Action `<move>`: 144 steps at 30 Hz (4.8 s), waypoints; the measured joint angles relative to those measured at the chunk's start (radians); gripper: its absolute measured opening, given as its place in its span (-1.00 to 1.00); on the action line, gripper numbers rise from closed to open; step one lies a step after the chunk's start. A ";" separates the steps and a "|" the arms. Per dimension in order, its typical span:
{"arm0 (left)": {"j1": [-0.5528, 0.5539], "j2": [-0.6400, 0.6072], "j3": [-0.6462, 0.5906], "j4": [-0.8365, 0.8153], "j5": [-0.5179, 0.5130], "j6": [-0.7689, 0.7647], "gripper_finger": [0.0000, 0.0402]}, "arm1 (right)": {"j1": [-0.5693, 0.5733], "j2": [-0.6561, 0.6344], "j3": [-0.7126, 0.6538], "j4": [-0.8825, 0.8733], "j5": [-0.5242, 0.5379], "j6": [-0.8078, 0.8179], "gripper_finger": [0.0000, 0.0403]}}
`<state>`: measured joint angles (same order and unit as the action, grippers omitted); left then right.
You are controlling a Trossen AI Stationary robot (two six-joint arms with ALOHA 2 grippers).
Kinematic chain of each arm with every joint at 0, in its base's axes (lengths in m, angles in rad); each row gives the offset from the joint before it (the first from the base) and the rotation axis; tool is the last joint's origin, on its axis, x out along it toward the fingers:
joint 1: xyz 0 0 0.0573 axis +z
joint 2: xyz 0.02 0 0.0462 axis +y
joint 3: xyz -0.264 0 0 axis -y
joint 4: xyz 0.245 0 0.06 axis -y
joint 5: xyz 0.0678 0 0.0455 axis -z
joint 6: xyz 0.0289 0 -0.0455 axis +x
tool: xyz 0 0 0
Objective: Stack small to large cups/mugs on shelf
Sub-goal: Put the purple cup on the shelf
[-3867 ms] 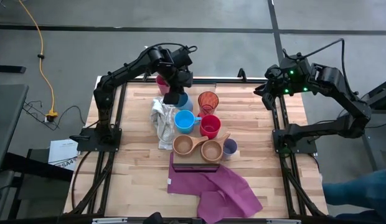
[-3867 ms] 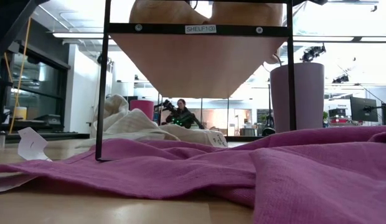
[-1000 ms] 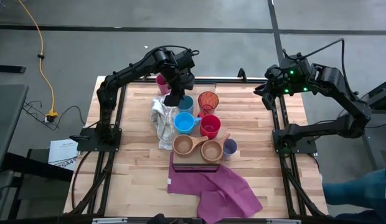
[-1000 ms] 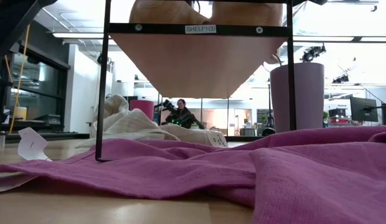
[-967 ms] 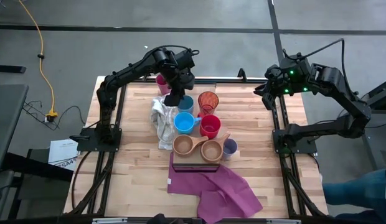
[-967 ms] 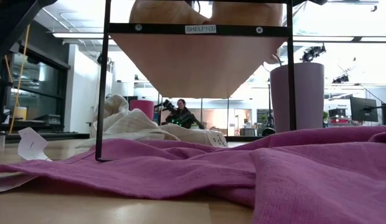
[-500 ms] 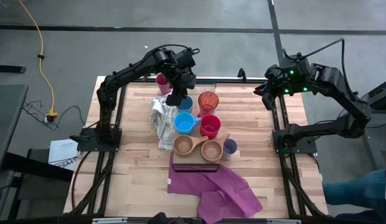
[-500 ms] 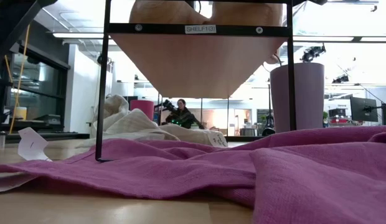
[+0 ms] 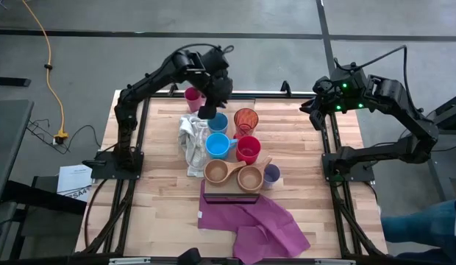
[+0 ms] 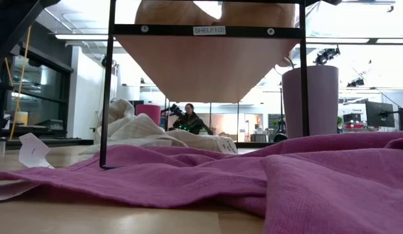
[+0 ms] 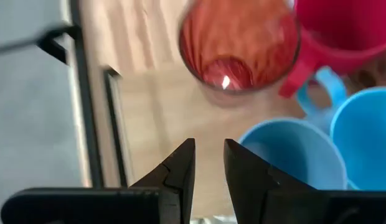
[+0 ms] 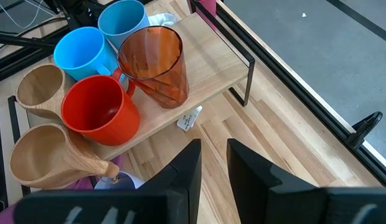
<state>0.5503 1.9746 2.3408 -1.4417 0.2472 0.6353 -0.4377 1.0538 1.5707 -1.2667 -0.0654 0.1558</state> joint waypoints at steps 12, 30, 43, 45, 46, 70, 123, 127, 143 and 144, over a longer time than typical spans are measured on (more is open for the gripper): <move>0.052 -0.163 -0.002 0.014 0.072 -0.041 -0.63 | 0.000 0.000 0.000 -0.020 0.009 -0.004 -0.66; 0.084 -0.554 -0.174 0.072 0.019 -0.073 -0.63 | 0.000 -0.018 0.000 0.058 0.012 0.002 -0.66; 0.084 -1.166 -1.147 0.792 0.054 -0.436 -0.63 | 0.004 -0.210 -0.129 0.191 -0.123 0.174 -0.66; 0.084 -1.232 -1.247 0.850 0.054 -0.499 -0.63 | 0.029 -0.225 -0.209 0.192 -0.187 0.228 -0.66; 0.084 -1.260 -1.283 0.872 0.052 -0.522 -0.63 | 0.050 -0.228 -0.249 0.200 -0.203 0.256 -0.66; 0.084 -1.371 -1.426 0.758 -0.136 -0.620 -0.63 | 0.613 0.001 -0.506 0.264 -0.041 0.551 -0.82; 0.084 -1.589 -1.426 0.448 -0.151 -0.668 -0.63 | 0.775 0.372 -0.373 0.254 0.100 0.186 -0.61; 0.084 -1.589 -1.426 0.449 -0.151 -0.667 -0.63 | 0.781 0.372 -0.373 0.254 0.113 0.188 -0.61; 0.084 -1.589 -1.426 0.449 -0.151 -0.667 -0.63 | 0.781 0.372 -0.375 0.283 0.107 0.184 -0.61; 0.084 -1.589 -1.426 0.449 -0.151 -0.667 -0.63 | 0.781 0.372 -0.375 0.284 0.106 0.183 -0.61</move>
<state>0.6346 0.3855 0.9146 -0.9929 0.0963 -0.0319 0.3431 1.4261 1.1961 -0.9828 0.0408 0.3389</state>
